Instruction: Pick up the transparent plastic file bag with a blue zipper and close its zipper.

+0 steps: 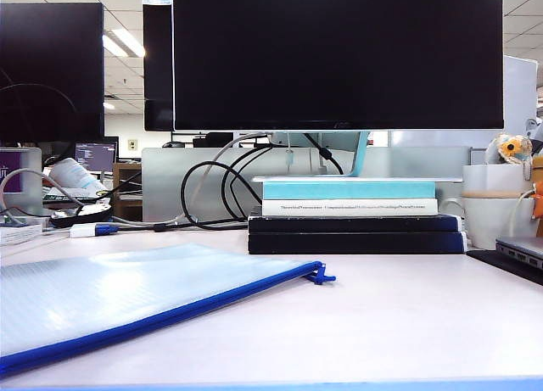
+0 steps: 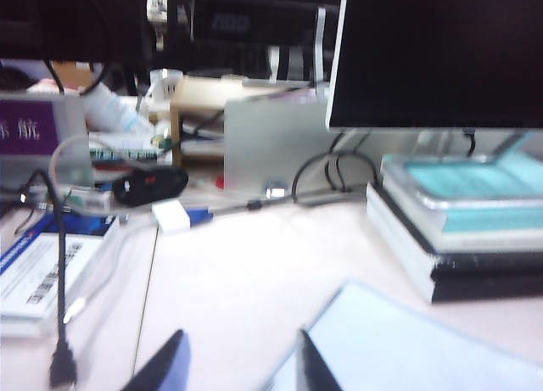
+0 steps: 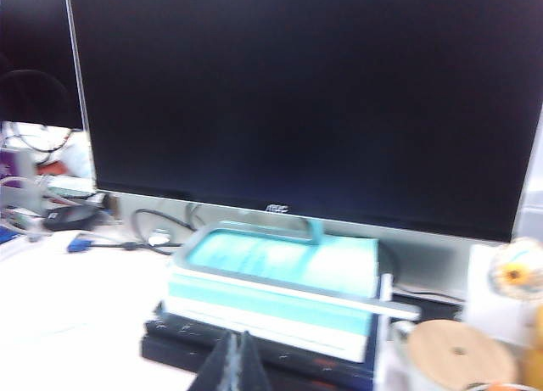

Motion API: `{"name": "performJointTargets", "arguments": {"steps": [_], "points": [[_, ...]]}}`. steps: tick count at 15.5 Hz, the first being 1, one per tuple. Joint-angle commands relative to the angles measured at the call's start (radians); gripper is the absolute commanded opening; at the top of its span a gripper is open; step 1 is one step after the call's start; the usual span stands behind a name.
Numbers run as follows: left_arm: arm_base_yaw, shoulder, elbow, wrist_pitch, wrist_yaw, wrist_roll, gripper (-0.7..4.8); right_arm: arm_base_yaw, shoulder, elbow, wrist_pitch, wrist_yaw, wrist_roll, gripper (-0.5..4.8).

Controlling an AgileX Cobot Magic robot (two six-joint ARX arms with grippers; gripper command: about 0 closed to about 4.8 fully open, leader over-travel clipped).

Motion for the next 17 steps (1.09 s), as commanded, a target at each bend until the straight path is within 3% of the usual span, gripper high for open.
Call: {"name": "performJointTargets", "arguments": {"steps": [1,3,5,7,8,9,12,14,17], "points": [[0.001,-0.054,-0.038,0.103,0.0,-0.011,1.65,-0.057,-0.078,-0.048,0.072,0.027,0.017,-0.01],[0.007,-0.052,-0.056,0.071,0.008,-0.011,1.4,-0.134,-0.149,-0.077,-0.018,-0.062,0.04,-0.01],[0.007,-0.052,-0.085,0.088,0.008,-0.011,0.78,-0.143,-0.154,-0.111,-0.047,-0.088,0.076,-0.01],[0.008,-0.052,-0.14,0.173,0.006,-0.011,0.78,-0.142,-0.155,-0.165,0.043,-0.053,0.118,-0.01],[0.008,-0.052,-0.18,0.243,0.004,-0.018,0.78,-0.142,-0.156,-0.199,0.076,0.056,0.108,-0.01],[0.008,-0.052,-0.195,0.263,0.004,-0.027,0.78,-0.143,-0.157,-0.22,0.103,0.092,0.108,-0.01],[0.008,-0.052,-0.23,0.275,0.0,-0.015,0.78,-0.235,-0.156,-0.379,0.232,0.066,0.104,-0.01],[0.008,-0.052,-0.23,0.278,0.0,-0.008,0.73,-0.353,-0.156,-0.387,0.274,-0.041,0.103,-0.01],[0.008,-0.052,-0.245,0.272,0.0,-0.005,0.55,-0.609,-0.149,-0.403,0.284,-0.316,0.193,-0.01]]}}
